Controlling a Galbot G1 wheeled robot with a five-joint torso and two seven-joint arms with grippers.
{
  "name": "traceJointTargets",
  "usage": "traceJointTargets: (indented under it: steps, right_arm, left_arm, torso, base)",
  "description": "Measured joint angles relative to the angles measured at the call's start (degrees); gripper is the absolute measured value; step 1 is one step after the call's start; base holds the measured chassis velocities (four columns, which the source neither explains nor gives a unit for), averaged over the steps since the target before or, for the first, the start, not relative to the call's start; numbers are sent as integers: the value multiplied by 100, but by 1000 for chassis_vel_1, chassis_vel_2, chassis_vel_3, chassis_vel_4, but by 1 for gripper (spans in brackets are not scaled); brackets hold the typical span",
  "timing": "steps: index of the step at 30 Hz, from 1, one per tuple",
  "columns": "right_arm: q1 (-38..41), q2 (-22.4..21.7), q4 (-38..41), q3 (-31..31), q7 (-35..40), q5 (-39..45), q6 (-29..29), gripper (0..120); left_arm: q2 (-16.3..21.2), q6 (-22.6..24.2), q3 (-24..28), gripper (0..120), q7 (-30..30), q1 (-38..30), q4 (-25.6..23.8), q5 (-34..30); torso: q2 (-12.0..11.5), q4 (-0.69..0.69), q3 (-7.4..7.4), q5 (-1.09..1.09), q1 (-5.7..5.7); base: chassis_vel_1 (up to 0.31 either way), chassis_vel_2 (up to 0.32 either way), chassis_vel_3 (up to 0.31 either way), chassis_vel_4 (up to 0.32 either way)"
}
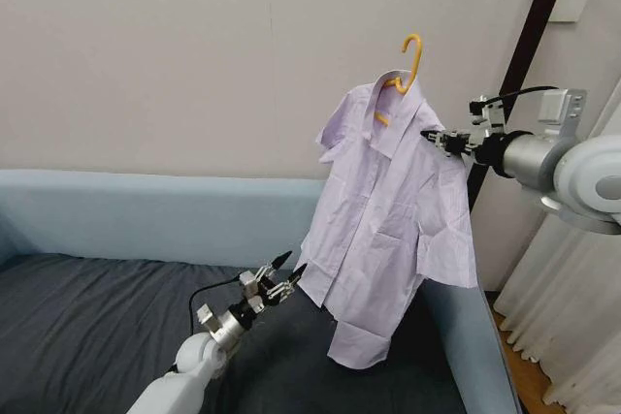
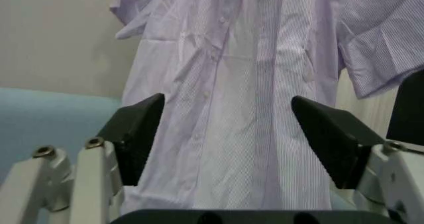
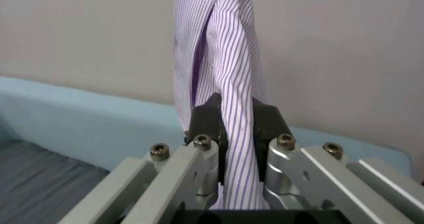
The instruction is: Pick up the clothes from the sofa and hang them on the clothes hanger.
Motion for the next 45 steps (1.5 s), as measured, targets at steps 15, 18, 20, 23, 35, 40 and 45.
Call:
traceJointTargets:
  steps: [15,18,20,23,35,40,45]
  right_arm:
    - [2492,552,-1206,-1478,393,354,39,7]
    - [2947,493,-1386,-1721,429,496,39,7]
    - [3377,436,-1527,-2007,578,564,39,7]
    - [3723,342,-1582,-2364,821,619,76,7]
    - [4931,50,-1682,-3362,1685,1366,153,7]
    - [5337,-95,-1378,-3629,2028,1689,278,7]
    - [5686,-386,-946,-4068,2592,1934,535,7]
  left_arm:
    - [275,-128,-444,100,86,432,-205,-2]
    - [290,-134,-445,100,85,427,-217,-5]
    - [290,-135,-430,100,77,430,-303,-7]
    - [284,-135,-425,100,69,449,-378,-1]
    - [271,-132,-481,100,18,480,-584,32]
    - [293,-132,-485,100,12,526,-641,63]
    - [350,-150,-485,100,-4,533,-731,76]
  torso:
    - [0,-2,0,0,0]
    - [0,-2,1,1,0]
    - [0,-2,0,0,0]
    - [0,0,0,0,0]
    - [0,0,0,1,0]
    - [0,0,0,0,0]
    - [0,-1,0,0,0]
  base:
    - [0,0,0,0]
    - [0,0,0,0]
    - [0,0,0,0]
    - [0,0,0,0]
    - [0,0,0,0]
    - [0,0,0,0]
    - [0,0,0,0]
